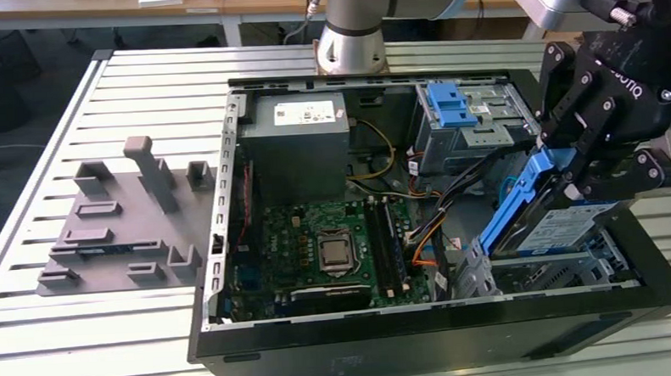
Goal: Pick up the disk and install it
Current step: 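Insert the disk into the insertion slot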
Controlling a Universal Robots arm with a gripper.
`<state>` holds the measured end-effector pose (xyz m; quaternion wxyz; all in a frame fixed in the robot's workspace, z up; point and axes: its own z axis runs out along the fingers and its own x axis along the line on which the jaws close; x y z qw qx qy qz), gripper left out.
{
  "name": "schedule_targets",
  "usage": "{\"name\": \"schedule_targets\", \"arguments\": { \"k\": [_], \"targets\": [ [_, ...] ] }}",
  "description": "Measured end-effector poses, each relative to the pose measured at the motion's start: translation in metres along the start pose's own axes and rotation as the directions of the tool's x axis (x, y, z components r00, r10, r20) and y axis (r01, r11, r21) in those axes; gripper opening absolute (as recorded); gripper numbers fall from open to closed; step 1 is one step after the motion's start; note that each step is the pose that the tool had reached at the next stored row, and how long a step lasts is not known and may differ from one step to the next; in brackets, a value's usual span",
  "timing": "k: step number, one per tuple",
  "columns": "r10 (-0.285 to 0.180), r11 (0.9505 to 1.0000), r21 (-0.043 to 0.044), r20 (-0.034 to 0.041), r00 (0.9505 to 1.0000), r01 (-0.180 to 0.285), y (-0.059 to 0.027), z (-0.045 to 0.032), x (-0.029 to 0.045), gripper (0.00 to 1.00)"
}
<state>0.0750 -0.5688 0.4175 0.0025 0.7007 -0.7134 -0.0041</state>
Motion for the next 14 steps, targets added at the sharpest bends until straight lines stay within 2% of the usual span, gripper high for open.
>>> {"name": "schedule_targets", "arguments": {
  "k": [14],
  "targets": [
    [0.0,1.0,0.0,0.0,1.0,0.0,-0.0001,0.015,0.0001,0.36]
  ]
}}
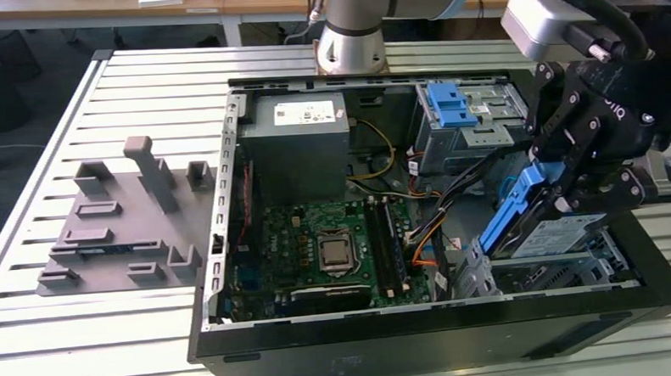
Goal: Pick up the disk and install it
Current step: 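Insert the disk into the insertion slot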
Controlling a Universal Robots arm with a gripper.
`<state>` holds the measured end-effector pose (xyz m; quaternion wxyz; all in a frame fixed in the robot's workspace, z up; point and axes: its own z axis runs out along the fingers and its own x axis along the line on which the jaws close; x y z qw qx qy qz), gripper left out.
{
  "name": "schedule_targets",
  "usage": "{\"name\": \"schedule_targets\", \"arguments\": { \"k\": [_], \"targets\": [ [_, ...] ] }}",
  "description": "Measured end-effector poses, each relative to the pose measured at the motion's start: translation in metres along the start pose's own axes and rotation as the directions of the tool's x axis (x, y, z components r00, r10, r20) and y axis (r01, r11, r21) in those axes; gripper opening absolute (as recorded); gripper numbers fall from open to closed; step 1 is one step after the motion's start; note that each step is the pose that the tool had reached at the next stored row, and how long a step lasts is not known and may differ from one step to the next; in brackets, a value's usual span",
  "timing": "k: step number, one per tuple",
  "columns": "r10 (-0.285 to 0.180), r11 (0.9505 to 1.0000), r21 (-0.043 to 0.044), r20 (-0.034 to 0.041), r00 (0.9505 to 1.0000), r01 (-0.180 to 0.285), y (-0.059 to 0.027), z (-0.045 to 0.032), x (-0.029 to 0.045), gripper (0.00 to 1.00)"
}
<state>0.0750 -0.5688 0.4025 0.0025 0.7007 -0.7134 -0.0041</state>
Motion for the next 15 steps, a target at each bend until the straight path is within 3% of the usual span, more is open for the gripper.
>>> {"name": "schedule_targets", "arguments": {
  "k": [15],
  "targets": [
    [0.0,1.0,0.0,-0.0001,1.0,0.0,-0.0001,0.0122,0.0,0.37]
  ]
}}
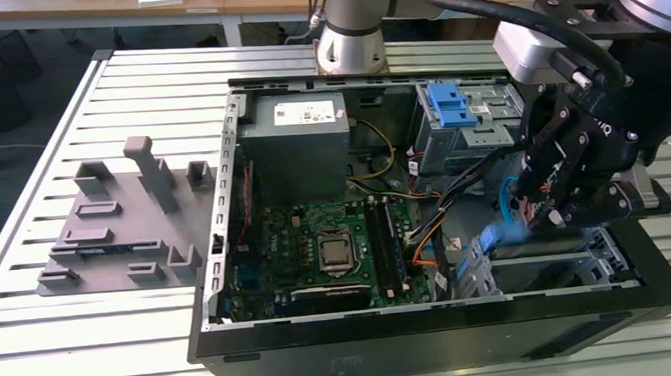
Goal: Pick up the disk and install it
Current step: 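Insert the disk into the insertion slot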
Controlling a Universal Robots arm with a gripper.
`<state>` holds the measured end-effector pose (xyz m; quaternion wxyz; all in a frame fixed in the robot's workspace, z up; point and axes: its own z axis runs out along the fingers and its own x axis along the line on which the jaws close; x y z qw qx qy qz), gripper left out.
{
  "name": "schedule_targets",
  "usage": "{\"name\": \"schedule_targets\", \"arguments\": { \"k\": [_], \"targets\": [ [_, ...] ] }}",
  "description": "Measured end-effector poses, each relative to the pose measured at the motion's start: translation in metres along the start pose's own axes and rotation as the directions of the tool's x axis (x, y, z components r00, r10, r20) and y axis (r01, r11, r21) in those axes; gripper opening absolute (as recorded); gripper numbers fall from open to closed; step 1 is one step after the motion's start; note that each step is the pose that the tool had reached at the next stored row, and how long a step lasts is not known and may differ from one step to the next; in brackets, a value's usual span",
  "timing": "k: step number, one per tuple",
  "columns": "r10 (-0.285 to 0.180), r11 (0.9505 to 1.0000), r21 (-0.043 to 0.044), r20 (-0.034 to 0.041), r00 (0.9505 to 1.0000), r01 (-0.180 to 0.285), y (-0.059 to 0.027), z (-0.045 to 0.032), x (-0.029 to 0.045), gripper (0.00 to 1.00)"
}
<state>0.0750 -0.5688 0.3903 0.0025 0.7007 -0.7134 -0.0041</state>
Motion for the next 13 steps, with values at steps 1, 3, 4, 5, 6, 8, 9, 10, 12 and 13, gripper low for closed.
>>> {"name": "schedule_targets", "arguments": {
  "k": [1,3,4,5,6,8,9,10,12,13],
  "targets": [
    [0.0,1.0,0.0,0.0,1.0,0.0,0.0,0.0008,0.0,0.44],
    [0.0,1.0,0.0,0.0002,1.0,0.0,0.0,0.0027,0.0,0.44],
    [0.0,1.0,0.0,0.0002,1.0,0.0,0.0,0.0036,0.0,0.44],
    [0.0,1.0,0.0,0.0001,1.0,0.0,-0.0001,0.0045,0.0,0.44],
    [0.0,1.0,0.0,0.0002,1.0,0.0,-0.0001,0.0057,0.0,0.44],
    [0.0,1.0,0.0,0.0001,1.0,0.0,-0.0001,0.0081,0.0,0.42],
    [0.0,1.0,0.0,0.0001,1.0,0.0,-0.0001,0.0095,0.0,0.36],
    [0.0,1.0,0.0,0.0001,1.0,0.0,-0.0001,0.0109,0.0001,0.3],
    [0.0,1.0,0.0,0.0001,1.0,0.0,-0.0001,0.0137,0.0,0.24],
    [0.0,1.0,0.0,0.0,1.0,0.0,-0.0001,0.015,0.0,0.18]
  ]
}}
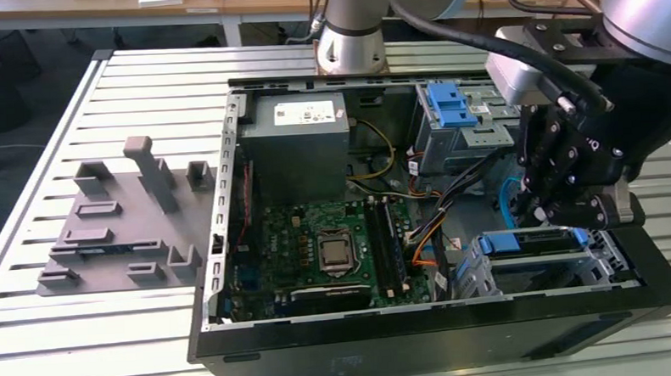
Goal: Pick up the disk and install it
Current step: 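Insert the disk into the insertion slot, then insert the first disk wire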
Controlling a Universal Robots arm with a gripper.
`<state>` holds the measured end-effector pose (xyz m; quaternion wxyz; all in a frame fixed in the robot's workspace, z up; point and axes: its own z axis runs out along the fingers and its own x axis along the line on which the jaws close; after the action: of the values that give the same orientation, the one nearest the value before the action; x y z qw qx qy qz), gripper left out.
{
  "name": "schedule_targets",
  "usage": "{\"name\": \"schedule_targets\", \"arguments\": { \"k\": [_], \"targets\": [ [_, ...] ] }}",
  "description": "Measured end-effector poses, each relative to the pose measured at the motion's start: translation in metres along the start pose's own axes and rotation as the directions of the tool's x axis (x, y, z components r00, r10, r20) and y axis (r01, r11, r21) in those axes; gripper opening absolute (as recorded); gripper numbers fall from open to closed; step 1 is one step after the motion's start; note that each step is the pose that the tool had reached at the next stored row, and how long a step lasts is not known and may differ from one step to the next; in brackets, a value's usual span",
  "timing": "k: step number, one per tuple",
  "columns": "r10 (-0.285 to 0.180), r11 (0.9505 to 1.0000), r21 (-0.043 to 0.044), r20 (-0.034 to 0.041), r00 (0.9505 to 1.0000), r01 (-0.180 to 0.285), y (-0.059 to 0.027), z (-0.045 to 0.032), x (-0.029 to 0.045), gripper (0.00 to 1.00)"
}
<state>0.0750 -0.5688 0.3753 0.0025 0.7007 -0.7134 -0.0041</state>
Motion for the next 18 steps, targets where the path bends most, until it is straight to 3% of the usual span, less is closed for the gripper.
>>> {"name": "schedule_targets", "arguments": {
  "k": [4,18],
  "targets": [
    [0.0,1.0,0.0,0.0001,1.0,0.0,-0.0001,0.0054,0.0,0.11],
    [0.0,1.0,0.0,0.0,1.0,0.0,-0.0004,0.0173,0.0,0.11]
  ]
}}
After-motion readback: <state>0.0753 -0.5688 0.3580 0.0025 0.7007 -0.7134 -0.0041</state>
